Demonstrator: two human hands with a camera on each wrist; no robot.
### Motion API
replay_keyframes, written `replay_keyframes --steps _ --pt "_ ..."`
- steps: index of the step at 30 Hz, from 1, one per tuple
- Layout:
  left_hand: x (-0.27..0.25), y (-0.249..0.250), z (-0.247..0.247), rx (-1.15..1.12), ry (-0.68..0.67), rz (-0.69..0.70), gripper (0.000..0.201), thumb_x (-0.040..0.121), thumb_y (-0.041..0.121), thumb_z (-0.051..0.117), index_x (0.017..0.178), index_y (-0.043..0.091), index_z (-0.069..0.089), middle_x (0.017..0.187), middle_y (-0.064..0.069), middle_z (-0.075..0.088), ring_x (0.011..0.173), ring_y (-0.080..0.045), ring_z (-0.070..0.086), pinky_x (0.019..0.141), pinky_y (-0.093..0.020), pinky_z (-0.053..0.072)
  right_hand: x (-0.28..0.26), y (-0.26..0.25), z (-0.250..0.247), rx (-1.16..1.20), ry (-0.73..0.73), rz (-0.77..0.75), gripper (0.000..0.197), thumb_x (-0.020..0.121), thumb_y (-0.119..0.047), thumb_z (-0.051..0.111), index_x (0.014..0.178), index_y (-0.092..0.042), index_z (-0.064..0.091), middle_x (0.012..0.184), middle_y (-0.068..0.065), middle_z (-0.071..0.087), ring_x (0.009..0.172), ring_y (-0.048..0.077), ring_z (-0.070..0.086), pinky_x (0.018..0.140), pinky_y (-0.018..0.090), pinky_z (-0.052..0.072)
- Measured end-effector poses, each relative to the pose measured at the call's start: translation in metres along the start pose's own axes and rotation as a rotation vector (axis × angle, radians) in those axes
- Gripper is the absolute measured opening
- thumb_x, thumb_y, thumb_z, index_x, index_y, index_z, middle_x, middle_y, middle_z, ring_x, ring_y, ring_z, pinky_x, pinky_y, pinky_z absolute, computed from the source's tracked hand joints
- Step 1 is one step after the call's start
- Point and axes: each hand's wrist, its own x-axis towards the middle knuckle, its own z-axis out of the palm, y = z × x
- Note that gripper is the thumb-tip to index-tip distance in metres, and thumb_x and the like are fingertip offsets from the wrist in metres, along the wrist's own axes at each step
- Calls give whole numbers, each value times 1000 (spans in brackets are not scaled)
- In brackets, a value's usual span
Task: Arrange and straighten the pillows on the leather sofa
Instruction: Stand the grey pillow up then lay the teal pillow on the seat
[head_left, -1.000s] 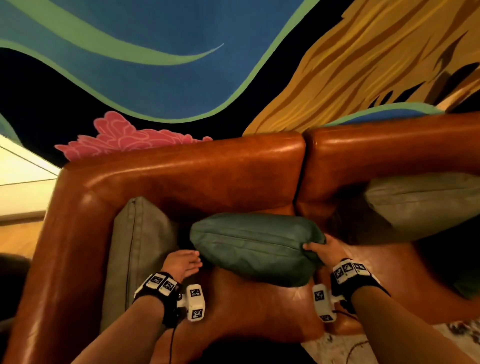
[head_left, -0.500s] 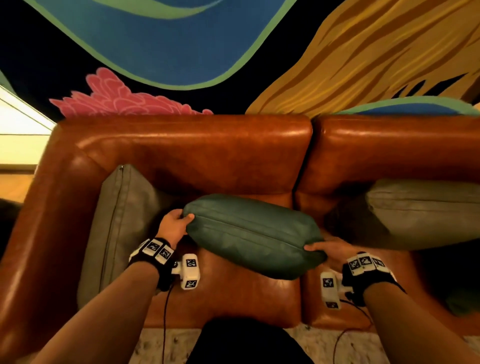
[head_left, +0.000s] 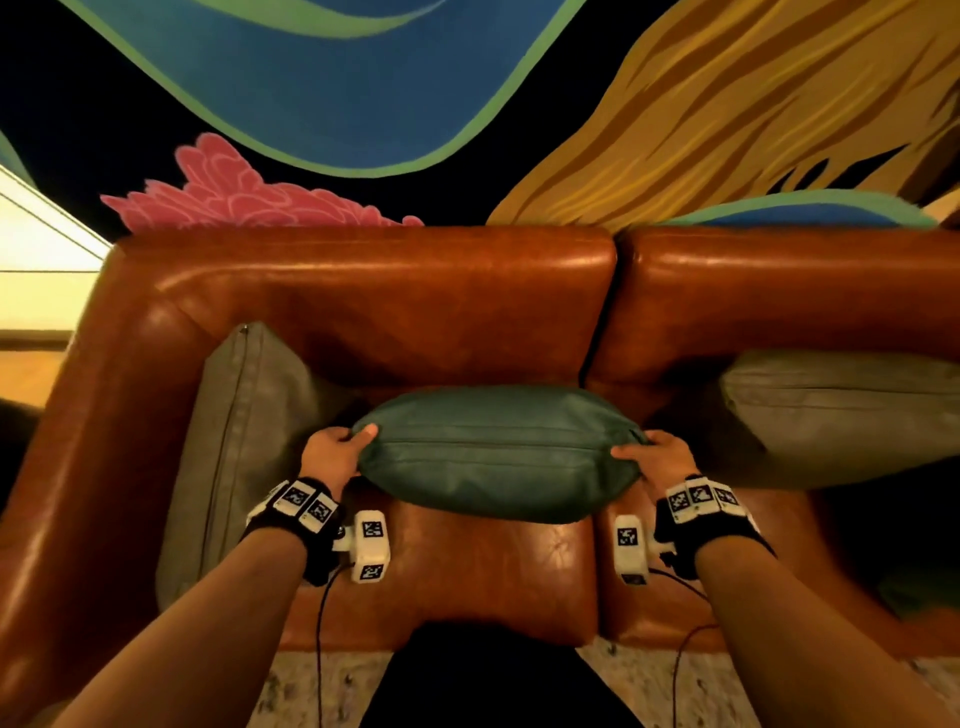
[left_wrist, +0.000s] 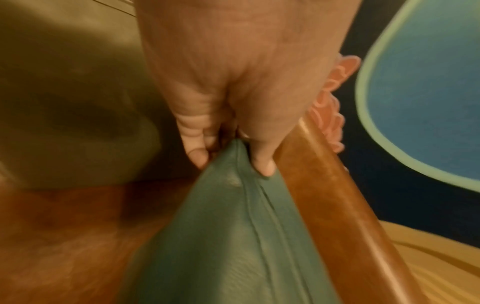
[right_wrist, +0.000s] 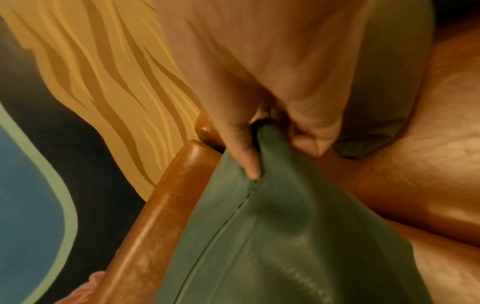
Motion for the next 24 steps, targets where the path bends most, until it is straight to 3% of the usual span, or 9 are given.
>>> replay_keyframes --steps 3,5,8,10,12,14,16,21,24 --pt "-8 4 -4 58 66 99 28 84 33 78 78 8 69 87 -23 74 91 -45 70 80 -59 59 2 15 -6 -138 151 14 47 64 -18 91 100 -3 65 89 13 69 79 30 68 69 37 58" --pt "-6 0 -10 115 107 141 44 74 51 78 78 7 70 82 -21 74 84 -42 71 77 -58 59 0 22 -11 -223 183 13 54 57 -35 94 92 -8 63 88 11 70 82 32 69 78 44 59" --pt "0 -15 -19 209 117 164 67 62 72 70 83 9 71 78 -13 74 80 -34 72 76 -55 59 4 35 -14 -224 159 -26 52 50 -41 93 84 -13 65 84 11 73 79 32 71 77 49 61" --pt "-7 -19 -20 212 88 136 59 69 64 72 88 8 73 80 -13 74 80 -33 72 78 -55 59 -7 34 -8 -160 133 -62 36 59 -29 91 79 -14 65 82 10 71 76 30 70 77 46 60" --pt "-11 -26 -24 188 91 84 46 83 44 75 100 1 72 87 -15 74 83 -34 71 81 -56 59 -23 29 -3 -65 97 -99 21 73 -7 84 77 -13 65 77 8 70 81 32 68 78 40 58" --pt "-5 -35 -25 136 117 41 45 81 40 78 103 1 72 93 -18 74 90 -38 71 84 -57 58 -30 28 -4 57 18 -95 15 80 2 76 83 -11 67 76 4 73 84 32 68 70 32 59" --pt "2 -43 -27 84 149 -30 50 74 42 81 103 2 71 98 -17 74 96 -38 70 89 -58 56 -34 27 -6 194 -66 -36 12 82 3 72 90 -6 69 87 11 74 79 28 70 63 28 59" --pt "-1 -50 -34 75 199 -157 42 79 32 83 105 1 71 102 -22 73 94 -38 70 91 -55 56 -43 26 8 446 -117 40 25 81 3 72 105 3 67 100 22 74 88 33 74 81 43 60" --pt "-13 -53 -38 92 204 -176 38 84 27 79 104 -4 70 94 -24 70 77 -32 64 79 -43 55 -47 23 15 469 -65 28 35 78 0 77 110 6 65 105 24 73 97 38 71 90 49 56"
